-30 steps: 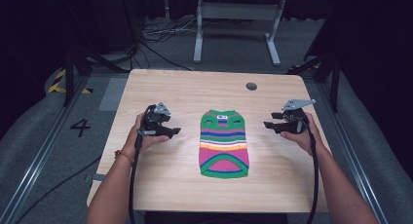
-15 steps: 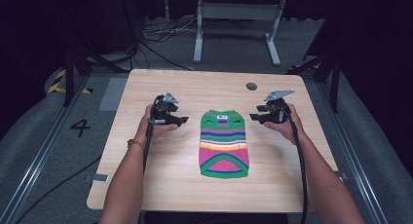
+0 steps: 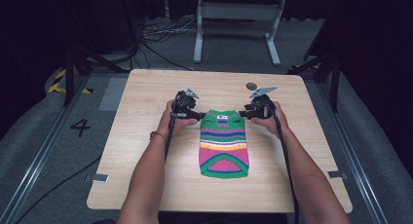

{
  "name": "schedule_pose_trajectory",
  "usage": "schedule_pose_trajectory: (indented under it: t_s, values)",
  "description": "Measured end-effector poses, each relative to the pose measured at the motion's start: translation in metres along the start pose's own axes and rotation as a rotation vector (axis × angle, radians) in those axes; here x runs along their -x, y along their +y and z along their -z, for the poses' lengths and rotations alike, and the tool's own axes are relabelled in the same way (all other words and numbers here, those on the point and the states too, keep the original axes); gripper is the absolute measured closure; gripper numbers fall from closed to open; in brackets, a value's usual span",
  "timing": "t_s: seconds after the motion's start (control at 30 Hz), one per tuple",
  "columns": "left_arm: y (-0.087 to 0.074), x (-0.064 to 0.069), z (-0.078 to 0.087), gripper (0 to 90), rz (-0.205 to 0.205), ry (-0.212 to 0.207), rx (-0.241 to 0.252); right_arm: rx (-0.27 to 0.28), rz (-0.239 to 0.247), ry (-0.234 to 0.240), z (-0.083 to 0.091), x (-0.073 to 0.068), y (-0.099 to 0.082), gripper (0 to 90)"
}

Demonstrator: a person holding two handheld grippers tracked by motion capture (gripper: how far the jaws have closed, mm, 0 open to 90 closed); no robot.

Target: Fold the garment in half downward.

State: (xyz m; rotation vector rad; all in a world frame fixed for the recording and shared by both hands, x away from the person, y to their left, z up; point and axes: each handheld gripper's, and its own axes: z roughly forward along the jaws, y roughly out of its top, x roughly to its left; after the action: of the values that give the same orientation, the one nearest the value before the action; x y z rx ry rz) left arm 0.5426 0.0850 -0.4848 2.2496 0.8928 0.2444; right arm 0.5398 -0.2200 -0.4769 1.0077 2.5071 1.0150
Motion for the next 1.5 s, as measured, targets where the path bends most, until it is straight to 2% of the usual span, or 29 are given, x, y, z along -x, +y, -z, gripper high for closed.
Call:
schedule_pose_trajectory:
  t_s: [0.13, 0.27, 0.3, 0.43, 0.57, 0.67, 0.7, 0.73, 0.8, 0.87, 1.0, 1.07, 1.1, 1.13, 1.2, 1.27, 1.3, 1.43, 1.5]
  values:
    - [0.004, 0.001, -0.010, 37.4, 0.002, -0.002, -0.005, 0.013, -0.021, 0.003, -0.007, 0.004, 0.000, 59.7]
    - [0.005, 0.001, -0.022, 42.0, 0.009, -0.019, -0.021, -0.005, -0.030, 0.017, -0.017, 0.002, 0.000, 59.8]
    - [0.005, 0.000, -0.023, 44.6, 0.012, -0.021, -0.024, -0.011, -0.022, 0.014, -0.021, 0.001, 0.000, 59.9]
    - [0.005, -0.002, -0.027, 45.7, 0.039, -0.029, -0.009, -0.013, -0.028, 0.006, -0.028, -0.001, 0.002, 60.5]
    - [0.004, -0.002, -0.028, 47.2, 0.032, -0.034, 0.000, -0.020, -0.035, 0.010, -0.030, 0.000, 0.002, 62.2]
    - [0.005, -0.001, -0.028, 56.6, 0.030, -0.040, -0.002, -0.016, -0.063, 0.022, -0.031, 0.003, 0.000, 63.3]
    - [0.005, 0.000, -0.028, 63.3, 0.029, -0.058, 0.002, -0.011, -0.082, 0.039, -0.031, 0.004, -0.002, 68.3]
    - [0.005, 0.001, -0.028, 63.3, 0.022, -0.066, -0.002, -0.011, -0.082, 0.039, -0.031, 0.004, -0.002, 68.3]
    - [0.006, 0.003, -0.029, 73.7, 0.016, -0.093, -0.007, -0.009, -0.078, 0.055, -0.031, 0.003, -0.002, 75.0]
    - [0.006, 0.004, -0.028, 78.1, 0.007, -0.097, -0.013, -0.010, -0.071, 0.064, -0.031, 0.001, -0.002, 79.5]
    - [0.007, 0.006, -0.028, 82.4, -0.003, -0.092, -0.008, -0.018, -0.046, 0.046, -0.031, -0.002, 0.001, 84.3]
    - [0.008, 0.009, -0.027, 83.8, -0.030, -0.060, -0.012, -0.023, -0.020, 0.030, -0.030, -0.005, 0.003, 86.2]
    - [0.008, 0.009, -0.027, 84.2, -0.030, -0.060, -0.012, -0.012, -0.011, 0.024, -0.028, -0.005, 0.004, 86.5]
    - [0.010, 0.011, -0.025, 84.5, -0.043, -0.035, 0.003, -0.005, -0.012, 0.026, -0.027, -0.006, 0.004, 86.6]
    - [0.011, 0.011, -0.023, 84.6, -0.055, -0.026, 0.007, 0.005, -0.008, 0.022, -0.025, -0.006, 0.006, 86.6]
    - [0.015, 0.014, -0.015, 84.7, -0.075, -0.012, 0.028, 0.037, 0.002, 0.022, -0.018, -0.007, 0.009, 86.7]
    - [0.015, 0.014, -0.015, 84.7, -0.075, -0.012, 0.028, 0.045, 0.006, 0.024, -0.015, -0.008, 0.010, 86.7]
    - [0.018, 0.021, 0.001, 84.7, -0.128, -0.009, 0.053, 0.083, 0.021, 0.038, -0.004, -0.012, 0.014, 86.7]
    - [0.019, 0.027, 0.014, 84.7, -0.175, -0.011, 0.074, 0.119, 0.042, 0.052, 0.007, -0.017, 0.017, 86.7]
